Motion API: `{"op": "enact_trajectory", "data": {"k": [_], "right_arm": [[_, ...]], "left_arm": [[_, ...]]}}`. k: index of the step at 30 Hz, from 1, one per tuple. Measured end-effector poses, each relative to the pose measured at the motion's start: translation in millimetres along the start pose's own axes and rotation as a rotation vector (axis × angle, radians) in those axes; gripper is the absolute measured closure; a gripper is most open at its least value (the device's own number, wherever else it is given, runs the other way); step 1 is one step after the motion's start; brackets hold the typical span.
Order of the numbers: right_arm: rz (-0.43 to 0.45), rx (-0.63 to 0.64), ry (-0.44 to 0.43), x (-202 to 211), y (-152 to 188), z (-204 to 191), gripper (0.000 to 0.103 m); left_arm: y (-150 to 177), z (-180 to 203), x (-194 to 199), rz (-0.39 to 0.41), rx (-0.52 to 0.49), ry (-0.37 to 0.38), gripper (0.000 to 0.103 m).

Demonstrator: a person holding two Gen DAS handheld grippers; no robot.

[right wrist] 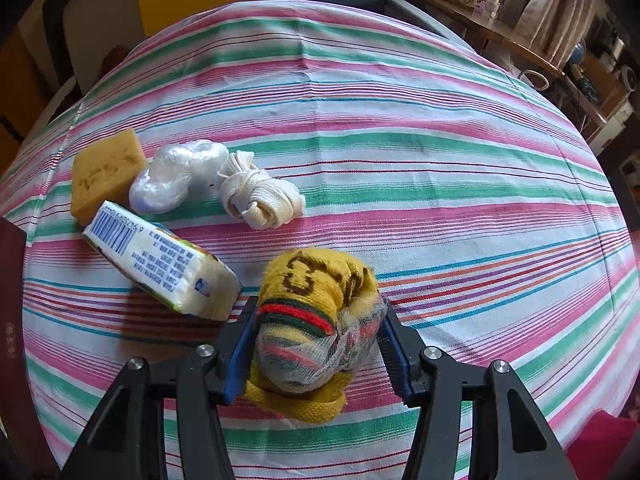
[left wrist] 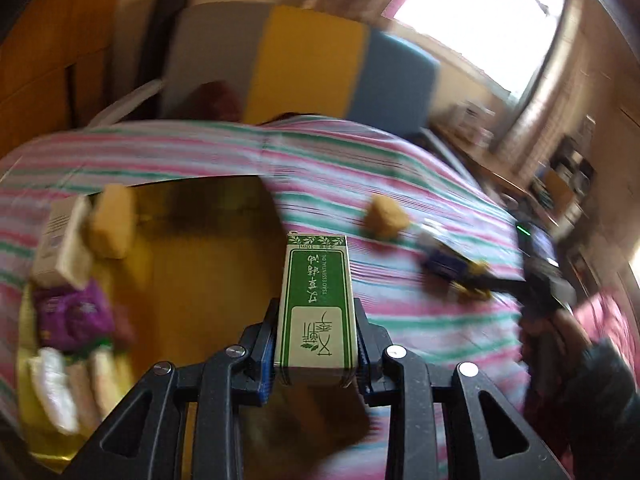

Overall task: Organize objects
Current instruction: 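Carry the green box into the tray and open the left tool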

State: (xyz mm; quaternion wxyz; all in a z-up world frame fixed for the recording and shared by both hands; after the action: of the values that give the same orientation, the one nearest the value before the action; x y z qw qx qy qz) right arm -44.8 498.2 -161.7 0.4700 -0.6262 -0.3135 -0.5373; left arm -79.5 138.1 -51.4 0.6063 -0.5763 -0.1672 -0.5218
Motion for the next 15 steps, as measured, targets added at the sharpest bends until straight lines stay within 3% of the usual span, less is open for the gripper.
{"op": "enact_trajectory", "data": {"k": [5,15], "right_arm": [[0.0,0.006,0.005,2.4,3.2,-2.3,0.047],[0.002,0.026,0.021,10.1,12.2,-9.6,0.047]], "left_arm": [[-31.6,-62.7,-27.5,-0.057,0.093,-0.082,0.073],[-71.0,-138.2,-87.3,-0.137,0.177,-0.251,0.072]]}}
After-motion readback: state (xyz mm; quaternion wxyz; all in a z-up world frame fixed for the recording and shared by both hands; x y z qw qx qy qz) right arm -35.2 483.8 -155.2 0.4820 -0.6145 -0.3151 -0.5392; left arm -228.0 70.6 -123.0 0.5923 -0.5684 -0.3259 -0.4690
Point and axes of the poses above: each gripper's, at about its wrist camera, not at the fingertips, and x roughly against the way its jaws point, z to its right, y to its underside, the point moved 4 cm from there along -x, roughly the way its jaws point, and after that the axes turned 8 degrees about -z, right-handed, at the moved point
